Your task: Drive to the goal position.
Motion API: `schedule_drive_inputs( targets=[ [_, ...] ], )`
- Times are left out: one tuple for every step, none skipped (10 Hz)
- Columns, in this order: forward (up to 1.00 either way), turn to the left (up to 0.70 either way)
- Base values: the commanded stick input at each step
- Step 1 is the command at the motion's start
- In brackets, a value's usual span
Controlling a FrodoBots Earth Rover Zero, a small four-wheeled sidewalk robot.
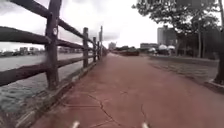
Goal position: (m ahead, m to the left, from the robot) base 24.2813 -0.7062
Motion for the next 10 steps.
schedule_drive_inputs(
  targets=[
    [0.7,0.0],
    [0.7,0.0],
    [0.7,0.0],
    [0.7,0.0],
    [0.7,0.0],
    [0.7,0.0],
    [0.7,0.0],
    [0.7,0.0],
    [0.7,0.0],
    [0.7,0.0]
  ],
)
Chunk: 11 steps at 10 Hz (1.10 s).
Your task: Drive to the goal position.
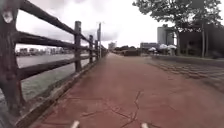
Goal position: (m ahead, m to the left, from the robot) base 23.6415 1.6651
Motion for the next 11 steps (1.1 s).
schedule_drive_inputs(
  targets=[
    [0.7,0.0],
    [0.7,0.0],
    [0.7,0.0],
    [0.7,0.0],
    [0.7,0.0],
    [0.7,0.0],
    [0.7,0.0],
    [0.7,0.0],
    [0.7,0.0],
    [0.7,0.0],
    [0.7,0.0]
  ],
)
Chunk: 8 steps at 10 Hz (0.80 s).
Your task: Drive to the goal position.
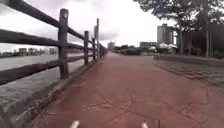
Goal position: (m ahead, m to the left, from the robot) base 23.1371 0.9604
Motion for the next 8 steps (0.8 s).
schedule_drive_inputs(
  targets=[
    [0.7,0.0],
    [0.7,0.0],
    [0.7,0.0],
    [0.7,0.0],
    [0.7,0.0],
    [0.7,0.0],
    [0.7,0.0],
    [0.7,0.0]
  ],
)
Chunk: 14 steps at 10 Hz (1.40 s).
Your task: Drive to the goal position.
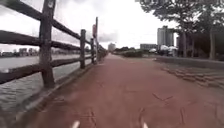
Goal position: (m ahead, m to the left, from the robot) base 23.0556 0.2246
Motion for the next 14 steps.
schedule_drive_inputs(
  targets=[
    [0.7,0.0],
    [0.7,0.0],
    [0.7,0.0],
    [0.7,0.0],
    [0.7,0.0],
    [0.7,0.0],
    [0.7,0.0],
    [0.7,0.0],
    [0.7,0.0],
    [0.7,0.0],
    [0.7,0.0],
    [0.7,0.0],
    [0.7,0.0],
    [0.7,0.0]
  ],
)
